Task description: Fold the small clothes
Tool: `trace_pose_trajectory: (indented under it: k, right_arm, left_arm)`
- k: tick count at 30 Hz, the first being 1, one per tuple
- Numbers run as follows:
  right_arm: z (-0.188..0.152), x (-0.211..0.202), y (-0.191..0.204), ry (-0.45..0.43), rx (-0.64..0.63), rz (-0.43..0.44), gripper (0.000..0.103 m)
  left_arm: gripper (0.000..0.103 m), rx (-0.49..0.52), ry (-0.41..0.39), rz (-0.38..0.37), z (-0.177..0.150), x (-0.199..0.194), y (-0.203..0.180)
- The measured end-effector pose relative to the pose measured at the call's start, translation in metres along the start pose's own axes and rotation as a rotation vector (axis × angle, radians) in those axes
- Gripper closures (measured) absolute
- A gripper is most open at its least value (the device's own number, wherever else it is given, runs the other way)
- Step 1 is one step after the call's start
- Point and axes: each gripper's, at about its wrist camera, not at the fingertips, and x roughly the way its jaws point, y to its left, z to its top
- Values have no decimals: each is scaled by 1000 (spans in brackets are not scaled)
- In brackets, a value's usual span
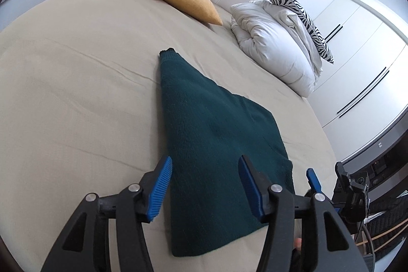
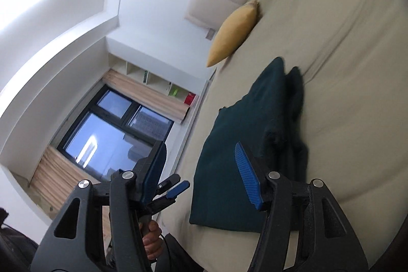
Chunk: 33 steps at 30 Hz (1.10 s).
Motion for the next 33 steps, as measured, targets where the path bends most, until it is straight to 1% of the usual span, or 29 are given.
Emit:
trace_pose_trajectory:
  k: [2, 4, 6, 8, 10, 12, 13, 14, 15, 16, 17, 18, 20, 22, 23, 24, 25, 26, 27, 28, 29, 30, 31, 32, 33]
  right_arm:
    - [-5, 21, 8, 36, -71, 2, 48]
    - [-11, 28, 2, 61, -109, -32, 48]
    - [-6, 29, -16, 56, -63, -61, 48]
    - [3, 18, -29, 14, -24, -85, 48]
    - [15, 1, -34, -53, -38, -128, 48]
    - [27, -27, -39, -128, -52, -188, 48]
    - [33, -42, -42, -172, -37, -209, 48]
    - [37, -55, -44, -213, -29, -223, 48]
    - [41, -71, -42, -265, -39, -251, 48]
    - [43, -80, -38, -286, -58, -282, 47]
    - [45, -88, -29, -300, -98, -330, 47]
    - [45, -92, -17, -301, -149, -380, 47]
    - [41, -87, 7, -287, -236, -458, 47]
    - [36, -74, 36, -249, -331, -503, 47]
    - [33, -63, 52, -221, -383, -544, 43]
    - [30, -52, 67, -194, -426, -584, 39]
    - [30, -33, 84, -160, -463, -627, 29]
    - [27, -27, 98, -141, -478, -643, 23]
    - [23, -22, 115, -128, -488, -651, 20]
    - [23, -25, 134, -128, -495, -657, 19]
    - [22, -26, 146, -132, -505, -665, 15]
    - [19, -24, 160, -139, -521, -679, 8]
    - [16, -22, 173, -155, -543, -699, 5]
    - [13, -23, 188, -181, -574, -714, 3]
    - [13, -17, 200, -200, -603, -718, 0]
  left_arm:
    - [46, 9, 4, 3, -6, -4, -1]
    - [46, 4, 7, 2, -9, -4, 1]
    - [46, -2, 9, 4, -14, -5, 2]
    - [46, 3, 9, 6, -15, -6, 1]
    - [46, 7, -4, 6, -14, -10, 0]
    - [46, 12, -20, 8, -14, -14, -2]
    - [45, 19, -31, 17, -13, -17, -3]
    - [43, 31, -46, 32, -13, -20, -5]
    - [39, 47, -64, 54, -11, -23, -7]
    - [33, 73, -85, 86, -10, -26, -11]
    - [29, 109, -115, 138, -10, -30, -16]
    - [24, 132, -137, 170, -9, -33, -20]
    - [20, 183, -189, 216, -9, -41, -31]
    - [4, 231, -242, 274, -10, -49, -43]
    - [1, 263, -282, 302, -11, -55, -52]
    - [0, 286, -313, 314, -11, -60, -57]
    - [0, 307, -345, 326, -11, -66, -64]
    - [0, 327, -381, 347, -11, -74, -70]
    - [0, 339, -401, 368, -9, -78, -75]
    - [0, 349, -415, 389, -8, -82, -79]
    - [0, 359, -430, 410, -6, -87, -84]
    - [0, 357, -446, 426, -4, -91, -87]
    - [0, 343, -464, 441, -2, -96, -89]
    - [0, 328, -473, 445, 0, -100, -90]
    - [0, 316, -476, 435, 2, -104, -90]
